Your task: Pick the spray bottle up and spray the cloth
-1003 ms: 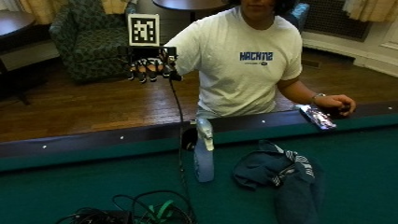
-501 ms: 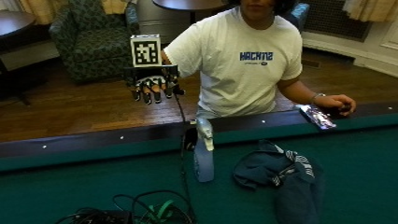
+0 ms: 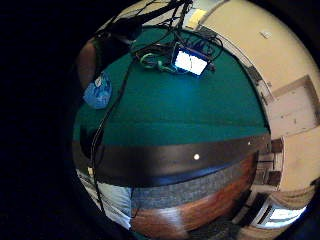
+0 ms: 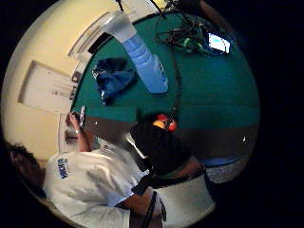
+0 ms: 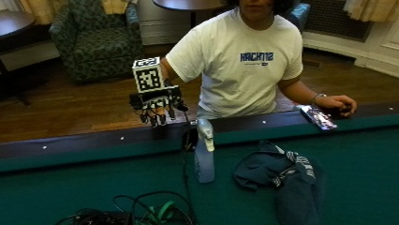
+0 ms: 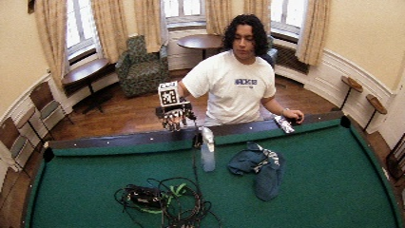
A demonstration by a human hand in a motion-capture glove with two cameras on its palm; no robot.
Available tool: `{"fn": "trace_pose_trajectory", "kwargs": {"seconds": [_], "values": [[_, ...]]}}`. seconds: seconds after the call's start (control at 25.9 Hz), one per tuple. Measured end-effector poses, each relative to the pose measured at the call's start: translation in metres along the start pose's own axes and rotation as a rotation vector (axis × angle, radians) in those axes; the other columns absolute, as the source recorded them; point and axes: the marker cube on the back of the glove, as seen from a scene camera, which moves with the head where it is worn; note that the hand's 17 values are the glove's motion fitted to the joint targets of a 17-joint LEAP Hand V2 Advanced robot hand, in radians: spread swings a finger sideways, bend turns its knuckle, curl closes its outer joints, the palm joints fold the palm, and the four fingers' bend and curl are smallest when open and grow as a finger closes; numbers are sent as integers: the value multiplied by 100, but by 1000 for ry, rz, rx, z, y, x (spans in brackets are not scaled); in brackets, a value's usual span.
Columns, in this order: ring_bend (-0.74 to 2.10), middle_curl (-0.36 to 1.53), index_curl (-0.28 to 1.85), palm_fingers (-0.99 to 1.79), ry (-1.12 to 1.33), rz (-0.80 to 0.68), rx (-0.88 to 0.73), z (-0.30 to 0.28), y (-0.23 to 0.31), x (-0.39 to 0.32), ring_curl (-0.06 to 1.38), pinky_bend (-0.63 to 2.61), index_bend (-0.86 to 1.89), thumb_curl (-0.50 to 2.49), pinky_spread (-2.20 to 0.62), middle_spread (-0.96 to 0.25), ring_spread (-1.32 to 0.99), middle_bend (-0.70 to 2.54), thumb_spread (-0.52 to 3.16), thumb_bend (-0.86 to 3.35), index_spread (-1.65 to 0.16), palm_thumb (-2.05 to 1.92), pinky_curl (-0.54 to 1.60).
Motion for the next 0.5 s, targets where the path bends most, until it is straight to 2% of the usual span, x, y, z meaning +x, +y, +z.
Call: {"fn": "trace_pose_trajectory", "kwargs": {"seconds": [0.23, 0.5], "values": [[39, 29, 22, 43, -98, 22, -6, 4, -1, 6, 27, 41, 14, 27, 21, -15, -11, 19, 102, -2, -45, 30, 31], [39, 30, 23, 44, -379, 7, -20, 19, -11, -6, 27, 41, 13, 28, 21, -14, -11, 19, 102, -2, -44, 31, 32]]}}
